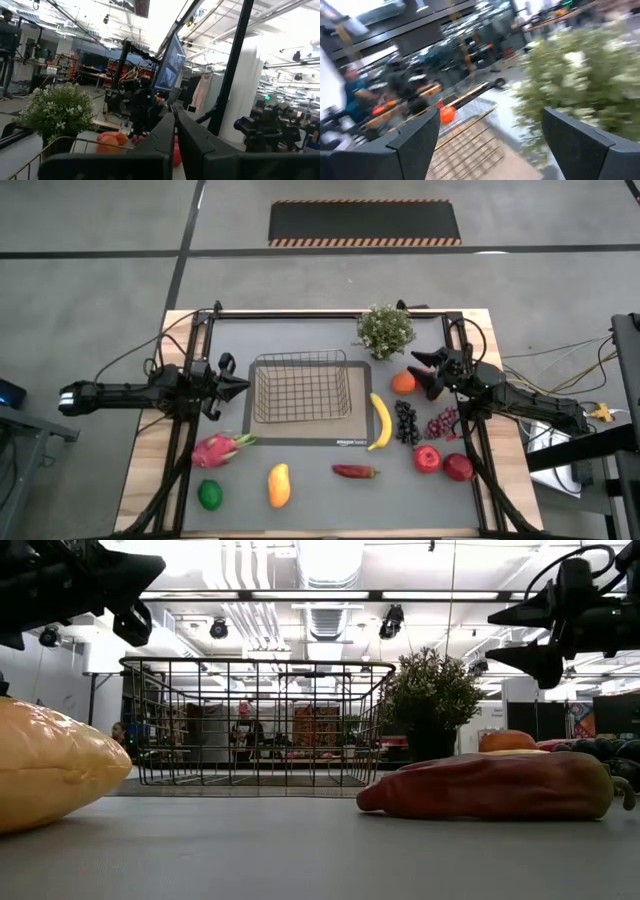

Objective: Build produce basket
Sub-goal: Put the banana into the wire basket

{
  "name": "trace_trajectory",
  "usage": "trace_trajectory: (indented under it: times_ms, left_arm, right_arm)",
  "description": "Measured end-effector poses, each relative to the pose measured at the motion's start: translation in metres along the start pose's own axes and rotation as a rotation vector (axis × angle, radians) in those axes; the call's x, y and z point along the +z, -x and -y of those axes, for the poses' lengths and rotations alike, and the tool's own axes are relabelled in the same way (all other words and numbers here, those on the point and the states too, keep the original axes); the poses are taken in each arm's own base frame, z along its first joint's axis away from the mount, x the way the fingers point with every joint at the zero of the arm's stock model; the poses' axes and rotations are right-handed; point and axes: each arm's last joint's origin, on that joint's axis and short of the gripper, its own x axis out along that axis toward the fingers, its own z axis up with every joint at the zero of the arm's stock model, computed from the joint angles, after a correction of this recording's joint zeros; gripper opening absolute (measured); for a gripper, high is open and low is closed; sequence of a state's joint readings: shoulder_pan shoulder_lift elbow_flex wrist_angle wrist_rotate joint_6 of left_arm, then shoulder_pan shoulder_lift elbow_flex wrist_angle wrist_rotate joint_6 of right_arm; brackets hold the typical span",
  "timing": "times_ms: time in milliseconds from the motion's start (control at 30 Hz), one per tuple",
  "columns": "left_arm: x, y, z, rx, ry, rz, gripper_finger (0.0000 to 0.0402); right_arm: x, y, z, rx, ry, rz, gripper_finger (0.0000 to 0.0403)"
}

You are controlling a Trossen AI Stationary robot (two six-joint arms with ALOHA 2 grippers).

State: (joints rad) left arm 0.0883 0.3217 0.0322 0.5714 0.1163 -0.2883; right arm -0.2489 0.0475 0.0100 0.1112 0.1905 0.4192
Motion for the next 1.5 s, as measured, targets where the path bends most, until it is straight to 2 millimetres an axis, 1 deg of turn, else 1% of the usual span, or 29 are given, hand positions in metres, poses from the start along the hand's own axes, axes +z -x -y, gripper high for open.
trace_trajectory:
  times_ms: [100, 133, 167, 333, 433, 500, 667, 867, 933, 1067, 1167, 1333, 1433, 1500]
  left_arm:
    - [0.005, 0.0, 0.001, 0.007, -0.042, 0.05, 0.0003]
    - [0.007, 0.0, 0.001, 0.001, -0.049, 0.076, 0.0003]
    - [0.009, 0.001, 0.002, -0.006, -0.052, 0.102, 0.0003]
    - [0.02, 0.002, 0.006, -0.038, -0.059, 0.216, 0.0003]
    - [0.025, 0.004, 0.007, -0.053, -0.065, 0.27, 0.0003]
    - [0.027, 0.004, 0.008, -0.057, -0.066, 0.285, 0.0003]
    - [0.026, 0.004, 0.007, -0.056, -0.064, 0.278, 0.0003]
    - [0.026, 0.004, 0.008, -0.057, -0.064, 0.281, 0.0003]
    - [0.026, 0.004, 0.008, -0.057, -0.065, 0.282, 0.0003]
    - [0.027, 0.004, 0.008, -0.056, -0.071, 0.285, 0.0003]
    - [0.027, 0.004, 0.008, -0.056, -0.071, 0.285, 0.0003]
    - [0.027, 0.005, 0.008, -0.057, -0.071, 0.288, 0.0003]
    - [0.027, 0.005, 0.008, -0.058, -0.071, 0.289, 0.0003]
    - [0.027, 0.005, 0.008, -0.058, -0.07, 0.289, 0.0003]
  right_arm:
    - [0.001, 0.0, 0.004, -0.115, -0.198, 0.065, 0.0329]
    - [0.002, 0.0, 0.004, -0.135, -0.236, 0.081, 0.0329]
    - [0.002, 0.0, 0.004, -0.12, -0.264, 0.077, 0.0329]
    - [0.009, 0.001, -0.008, 0.177, -0.357, 0.03, 0.0327]
    - [0.019, 0.004, -0.015, 0.334, -0.406, 0.074, 0.0327]
    - [0.025, 0.005, -0.018, 0.38, -0.406, 0.102, 0.0327]
    - [0.043, 0.004, -0.026, 0.387, -0.357, 0.124, 0.0327]
    - [0.063, -0.007, -0.042, 0.391, -0.268, 0.085, 0.0327]
    - [0.069, -0.015, -0.049, 0.391, -0.238, 0.052, 0.0327]
    - [0.061, -0.049, -0.063, 0.319, -0.165, -0.166, 0.0327]
    - [0.063, -0.062, -0.076, 0.297, -0.141, -0.285, 0.0327]
    - [0.067, -0.082, -0.105, 0.327, -0.181, -0.458, 0.0327]
    - [0.061, -0.09, -0.12, 0.284, -0.217, -0.614, 0.0327]
    - [0.065, -0.095, -0.133, 0.269, -0.257, -0.67, 0.0327]
